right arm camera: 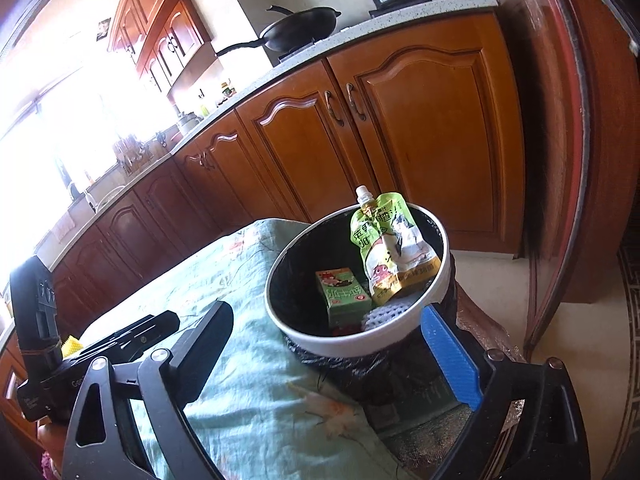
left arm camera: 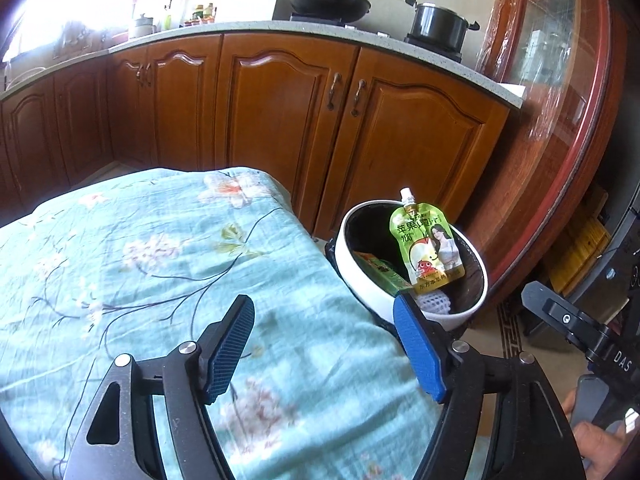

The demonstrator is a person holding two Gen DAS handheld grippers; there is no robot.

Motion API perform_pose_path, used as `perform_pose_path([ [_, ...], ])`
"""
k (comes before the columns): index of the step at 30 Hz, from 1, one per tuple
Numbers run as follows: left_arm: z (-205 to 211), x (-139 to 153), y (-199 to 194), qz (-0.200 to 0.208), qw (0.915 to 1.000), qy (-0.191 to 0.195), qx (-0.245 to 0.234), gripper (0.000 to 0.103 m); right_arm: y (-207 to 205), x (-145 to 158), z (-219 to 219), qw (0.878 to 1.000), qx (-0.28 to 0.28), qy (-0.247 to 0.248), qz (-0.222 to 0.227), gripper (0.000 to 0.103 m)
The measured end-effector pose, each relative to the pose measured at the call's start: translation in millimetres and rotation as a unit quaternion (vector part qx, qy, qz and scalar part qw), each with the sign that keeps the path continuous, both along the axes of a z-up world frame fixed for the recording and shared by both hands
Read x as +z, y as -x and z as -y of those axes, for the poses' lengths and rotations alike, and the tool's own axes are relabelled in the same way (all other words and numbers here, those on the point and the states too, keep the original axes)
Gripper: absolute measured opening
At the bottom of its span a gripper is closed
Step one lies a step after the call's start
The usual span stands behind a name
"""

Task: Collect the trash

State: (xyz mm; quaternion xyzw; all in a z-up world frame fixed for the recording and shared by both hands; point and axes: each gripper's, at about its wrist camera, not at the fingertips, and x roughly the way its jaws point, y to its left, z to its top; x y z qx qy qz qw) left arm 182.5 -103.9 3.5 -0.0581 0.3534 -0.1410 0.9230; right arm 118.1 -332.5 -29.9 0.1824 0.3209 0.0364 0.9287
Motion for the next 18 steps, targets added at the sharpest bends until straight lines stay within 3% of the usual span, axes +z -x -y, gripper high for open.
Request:
perform_pose_path([
  [8, -14, 11, 56, 0.057, 0.9983, -0.012, 0.003, 0.086, 37, 24, -21, 0.997, -0.013, 0.045, 0.053, 0.102],
  [13, -21, 20, 90, 0.110, 0.9937, -0.018, 0.012, 0.102, 60, 47, -36, 0.990, -0.025, 0.091, 0.108, 0.103],
  [18, -26, 18, 123, 0.153, 0.9873, -0.034, 0.029, 0.102, 79, 54, -48, 0.981, -0.038, 0.122, 0.148, 0.103],
])
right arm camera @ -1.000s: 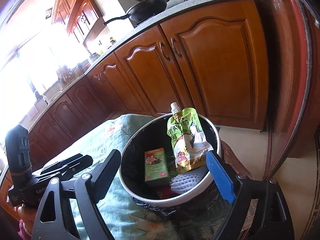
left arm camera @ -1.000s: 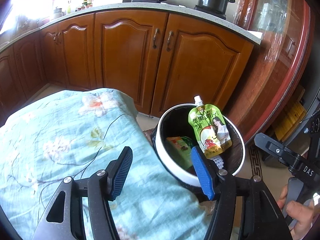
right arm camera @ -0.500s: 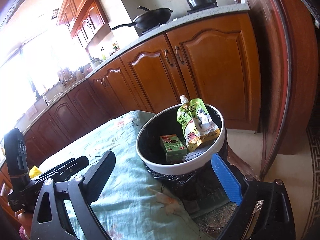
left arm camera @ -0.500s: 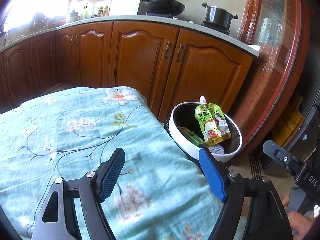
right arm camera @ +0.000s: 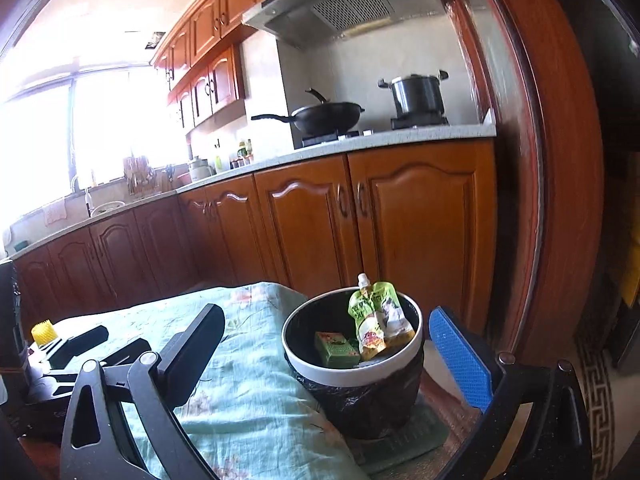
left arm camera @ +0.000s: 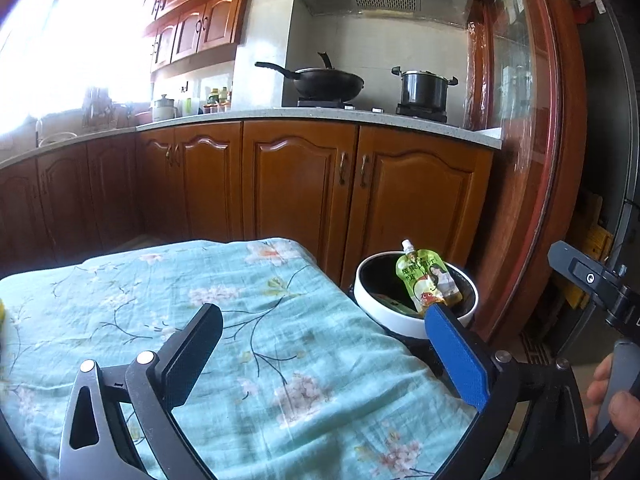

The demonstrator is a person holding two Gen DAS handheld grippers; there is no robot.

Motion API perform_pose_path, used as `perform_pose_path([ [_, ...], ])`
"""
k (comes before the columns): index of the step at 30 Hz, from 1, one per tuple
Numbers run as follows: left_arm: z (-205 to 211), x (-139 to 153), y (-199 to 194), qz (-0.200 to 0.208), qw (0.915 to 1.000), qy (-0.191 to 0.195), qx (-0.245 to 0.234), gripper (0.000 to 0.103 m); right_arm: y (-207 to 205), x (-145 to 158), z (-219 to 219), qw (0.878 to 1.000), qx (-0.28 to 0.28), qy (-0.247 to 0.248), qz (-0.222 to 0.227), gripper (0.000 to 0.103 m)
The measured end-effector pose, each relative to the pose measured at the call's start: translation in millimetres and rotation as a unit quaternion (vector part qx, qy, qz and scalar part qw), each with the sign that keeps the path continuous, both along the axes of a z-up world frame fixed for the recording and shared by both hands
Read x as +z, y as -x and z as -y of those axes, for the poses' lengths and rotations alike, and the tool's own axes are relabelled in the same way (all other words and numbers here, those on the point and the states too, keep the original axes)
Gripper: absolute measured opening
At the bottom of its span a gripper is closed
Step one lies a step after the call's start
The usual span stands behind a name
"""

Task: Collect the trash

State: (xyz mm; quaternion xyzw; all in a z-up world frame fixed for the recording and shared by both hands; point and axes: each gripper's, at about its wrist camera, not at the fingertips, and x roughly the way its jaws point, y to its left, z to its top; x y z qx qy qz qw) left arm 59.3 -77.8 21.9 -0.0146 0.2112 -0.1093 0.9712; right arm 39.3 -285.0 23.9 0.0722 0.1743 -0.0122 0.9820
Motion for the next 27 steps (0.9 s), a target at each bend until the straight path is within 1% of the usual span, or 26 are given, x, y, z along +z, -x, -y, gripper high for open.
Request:
perform_pose_path([
  [5, -2, -7, 19, 0.016, 0.9998, -0.004, 0.007, 0.102, 5, -13, -4, 1.000, -0.003, -0.002, -0.009, 0.103],
  [10, -8, -10, 22, 0.020, 0.9997, -0.008, 0.014, 0.102, 12, -22, -5, 1.000, -0.005, -0.003, -0.012, 0.103],
  [18, -9, -13, 30, 0.029, 0.9990, -0.021, 0.027, 0.102, 18, -29, -11, 1.000, -0.001, 0.010, -0.013, 0.103],
  [22, -11, -16, 32, 0.028, 0.9989, -0.030, 0.022, 0.102, 17, -35, -14, 1.000, 0.000, 0.013, -0.017, 0.103],
  [27, -14, -17, 32, 0.031, 0.9987, -0.030, 0.026, 0.102, 17, -37, -16, 1.000, 0.002, 0.015, -0.019, 0.103],
])
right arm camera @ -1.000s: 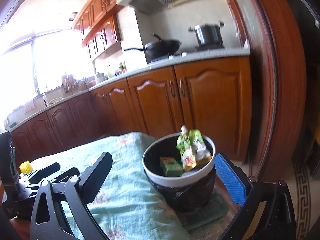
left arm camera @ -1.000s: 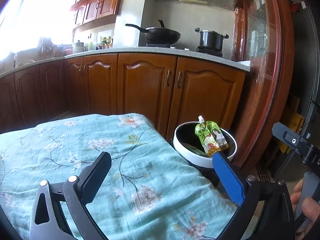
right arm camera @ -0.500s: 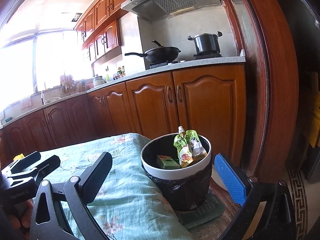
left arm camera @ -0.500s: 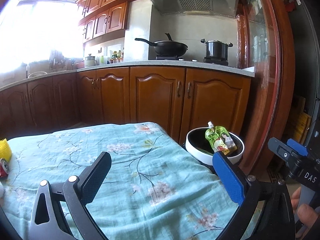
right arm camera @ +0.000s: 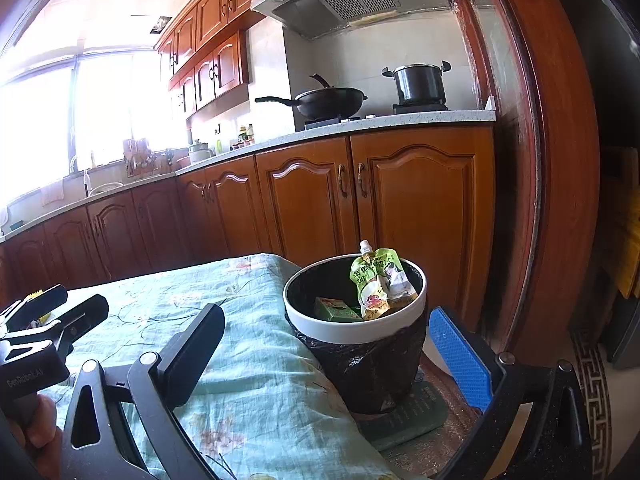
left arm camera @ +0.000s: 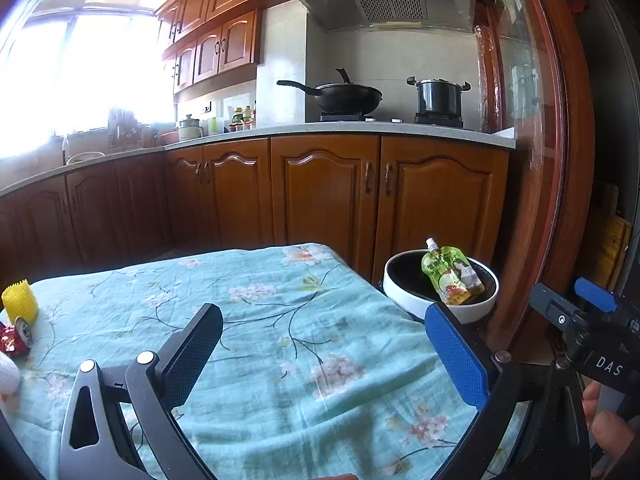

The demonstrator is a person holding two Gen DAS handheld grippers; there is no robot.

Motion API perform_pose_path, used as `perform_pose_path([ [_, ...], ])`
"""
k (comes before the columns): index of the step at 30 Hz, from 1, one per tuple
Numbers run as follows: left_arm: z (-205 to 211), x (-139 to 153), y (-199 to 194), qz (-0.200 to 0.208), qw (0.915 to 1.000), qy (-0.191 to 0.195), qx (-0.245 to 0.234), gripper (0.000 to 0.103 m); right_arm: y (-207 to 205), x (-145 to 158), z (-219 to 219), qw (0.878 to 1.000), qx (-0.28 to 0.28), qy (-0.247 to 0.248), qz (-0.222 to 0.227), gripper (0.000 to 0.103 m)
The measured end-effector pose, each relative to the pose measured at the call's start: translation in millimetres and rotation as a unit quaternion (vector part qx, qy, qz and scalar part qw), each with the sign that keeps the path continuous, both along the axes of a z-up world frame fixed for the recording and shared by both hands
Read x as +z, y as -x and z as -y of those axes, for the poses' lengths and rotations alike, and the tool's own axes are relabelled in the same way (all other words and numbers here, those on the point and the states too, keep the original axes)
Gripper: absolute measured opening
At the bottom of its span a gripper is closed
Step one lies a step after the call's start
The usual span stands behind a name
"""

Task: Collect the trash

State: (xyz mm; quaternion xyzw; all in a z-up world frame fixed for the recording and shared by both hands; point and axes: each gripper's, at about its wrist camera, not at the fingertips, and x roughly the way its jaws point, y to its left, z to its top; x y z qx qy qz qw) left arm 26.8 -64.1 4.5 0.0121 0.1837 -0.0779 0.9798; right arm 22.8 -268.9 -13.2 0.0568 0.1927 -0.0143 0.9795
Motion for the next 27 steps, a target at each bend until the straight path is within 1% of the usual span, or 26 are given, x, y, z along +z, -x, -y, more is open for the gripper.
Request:
perform_pose_path([
  [27, -7.5, -6.5, -4.0, 0.004, 1.0000, -0.006, 0.003, 0.101, -2.2, -1.8, -0.3, 1.000, 0.007, -0.001, -0.003, 0.103],
])
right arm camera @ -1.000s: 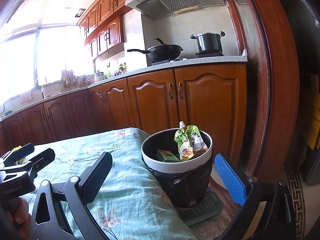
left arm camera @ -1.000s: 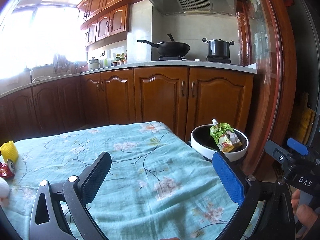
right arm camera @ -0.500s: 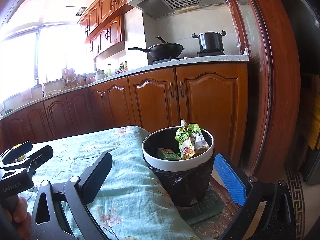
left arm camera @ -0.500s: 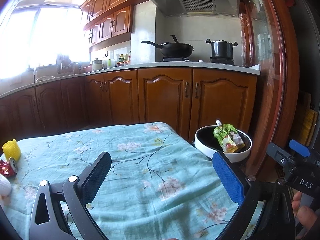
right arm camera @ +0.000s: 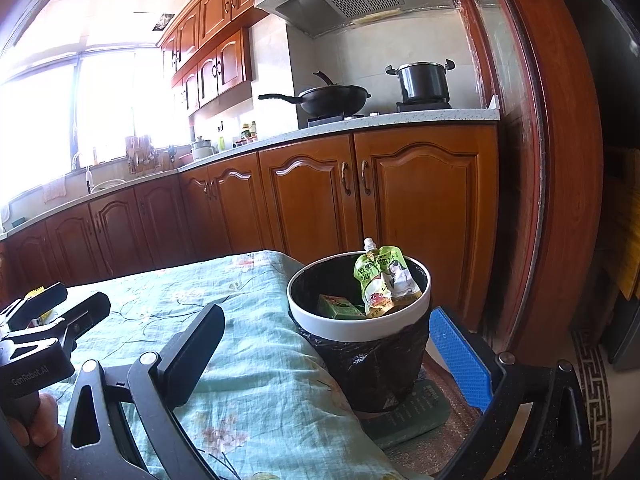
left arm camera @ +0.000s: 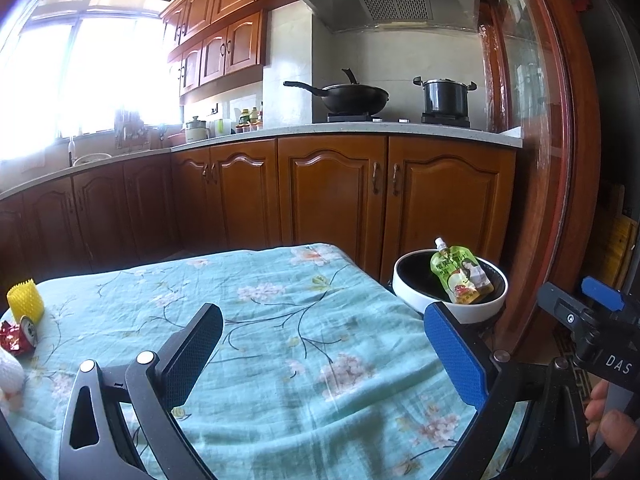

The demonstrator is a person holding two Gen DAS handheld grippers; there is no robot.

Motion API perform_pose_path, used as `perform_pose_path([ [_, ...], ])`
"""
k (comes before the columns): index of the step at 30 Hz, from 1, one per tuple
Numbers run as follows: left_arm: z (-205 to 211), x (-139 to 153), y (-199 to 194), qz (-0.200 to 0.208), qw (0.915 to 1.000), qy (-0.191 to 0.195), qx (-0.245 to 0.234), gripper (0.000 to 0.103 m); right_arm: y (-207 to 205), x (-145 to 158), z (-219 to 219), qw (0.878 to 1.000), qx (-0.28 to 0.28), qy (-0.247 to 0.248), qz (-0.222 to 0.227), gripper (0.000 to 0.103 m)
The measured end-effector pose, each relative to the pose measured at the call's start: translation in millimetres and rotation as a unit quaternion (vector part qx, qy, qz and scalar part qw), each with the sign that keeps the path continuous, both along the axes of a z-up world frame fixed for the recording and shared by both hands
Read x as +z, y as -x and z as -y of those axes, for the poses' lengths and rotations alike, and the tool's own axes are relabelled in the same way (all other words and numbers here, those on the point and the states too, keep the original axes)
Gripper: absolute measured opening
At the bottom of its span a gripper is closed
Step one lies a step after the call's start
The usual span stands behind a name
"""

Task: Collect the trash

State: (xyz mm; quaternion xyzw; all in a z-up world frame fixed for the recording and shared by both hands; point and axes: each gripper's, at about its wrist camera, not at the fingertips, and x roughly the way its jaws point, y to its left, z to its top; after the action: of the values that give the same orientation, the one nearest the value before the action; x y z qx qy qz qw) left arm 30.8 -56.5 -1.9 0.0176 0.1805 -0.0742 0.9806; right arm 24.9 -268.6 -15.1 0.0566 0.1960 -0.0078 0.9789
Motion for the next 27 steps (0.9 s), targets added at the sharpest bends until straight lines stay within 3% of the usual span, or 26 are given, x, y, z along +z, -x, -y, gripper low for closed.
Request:
perform_pose_path([
  [27, -0.5, -1.3, -2.8, 0.000, 1.0000, 0.000, -0.002, 0.101, -0.2, 4.3, -1.8, 1.000, 0.003, -0.001, 0.003, 0.103],
])
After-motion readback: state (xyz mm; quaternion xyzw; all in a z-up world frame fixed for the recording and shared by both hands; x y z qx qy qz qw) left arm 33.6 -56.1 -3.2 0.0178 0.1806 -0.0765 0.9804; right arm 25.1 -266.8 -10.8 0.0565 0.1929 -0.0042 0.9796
